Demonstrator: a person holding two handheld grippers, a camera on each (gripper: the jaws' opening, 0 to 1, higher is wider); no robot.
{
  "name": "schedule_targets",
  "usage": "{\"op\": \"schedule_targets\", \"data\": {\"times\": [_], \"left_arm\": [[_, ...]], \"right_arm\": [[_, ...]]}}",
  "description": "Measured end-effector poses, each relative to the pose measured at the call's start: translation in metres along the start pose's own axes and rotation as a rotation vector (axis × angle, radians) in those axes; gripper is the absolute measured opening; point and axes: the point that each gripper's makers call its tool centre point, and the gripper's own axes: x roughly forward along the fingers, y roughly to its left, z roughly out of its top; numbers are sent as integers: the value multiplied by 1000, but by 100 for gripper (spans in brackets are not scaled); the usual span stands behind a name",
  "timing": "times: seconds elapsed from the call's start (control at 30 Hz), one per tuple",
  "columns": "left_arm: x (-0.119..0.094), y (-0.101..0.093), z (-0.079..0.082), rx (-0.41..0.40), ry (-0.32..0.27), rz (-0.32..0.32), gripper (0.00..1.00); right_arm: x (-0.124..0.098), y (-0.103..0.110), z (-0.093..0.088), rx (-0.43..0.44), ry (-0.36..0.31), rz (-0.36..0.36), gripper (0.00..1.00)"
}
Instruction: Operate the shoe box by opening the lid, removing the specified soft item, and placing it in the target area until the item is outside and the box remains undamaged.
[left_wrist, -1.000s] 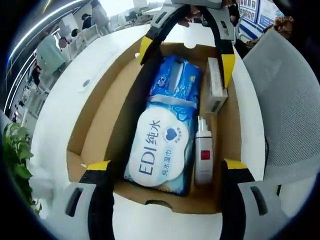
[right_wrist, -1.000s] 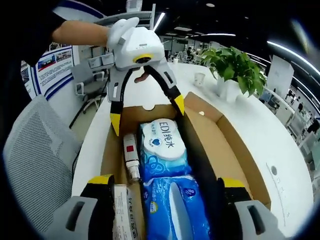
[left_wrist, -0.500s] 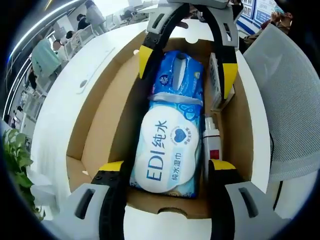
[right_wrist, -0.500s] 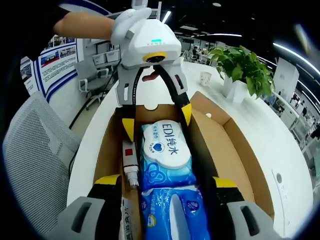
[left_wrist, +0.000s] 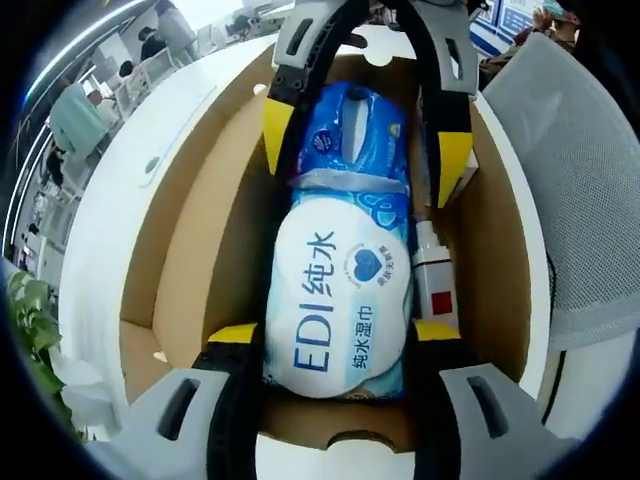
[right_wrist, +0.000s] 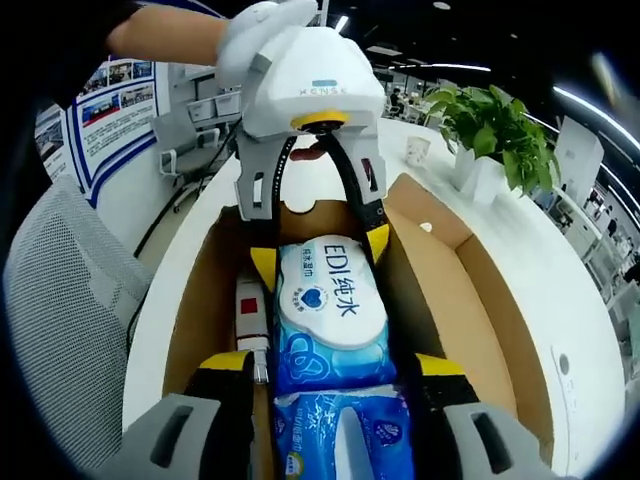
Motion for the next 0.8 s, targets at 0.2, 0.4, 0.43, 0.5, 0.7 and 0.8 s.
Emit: {"op": "schedule_targets", "data": {"times": [0.2,0.4,0.43,0.5,0.7,0.8], "left_arm": [[3,-1,1,14,-5,-11,59],[4,-1,1,22,4,-23,58],[5,-1,1,24,6,-23,58],[6,-1,1,27,12,-27,58],[7,-2,1,27,20,-35,58],[8,-3,2,22,24,-38,58]], "right_arm": [[9,-1,0,-2,8,1,57],[17,-1,2,-5,16,14,56],[19,-1,2,-4,17,15,56],[21,0,2,-3,22,21,54],[29,0,2,-4,38,27,53],[31,-1,2,-4,43,28,53]]}}
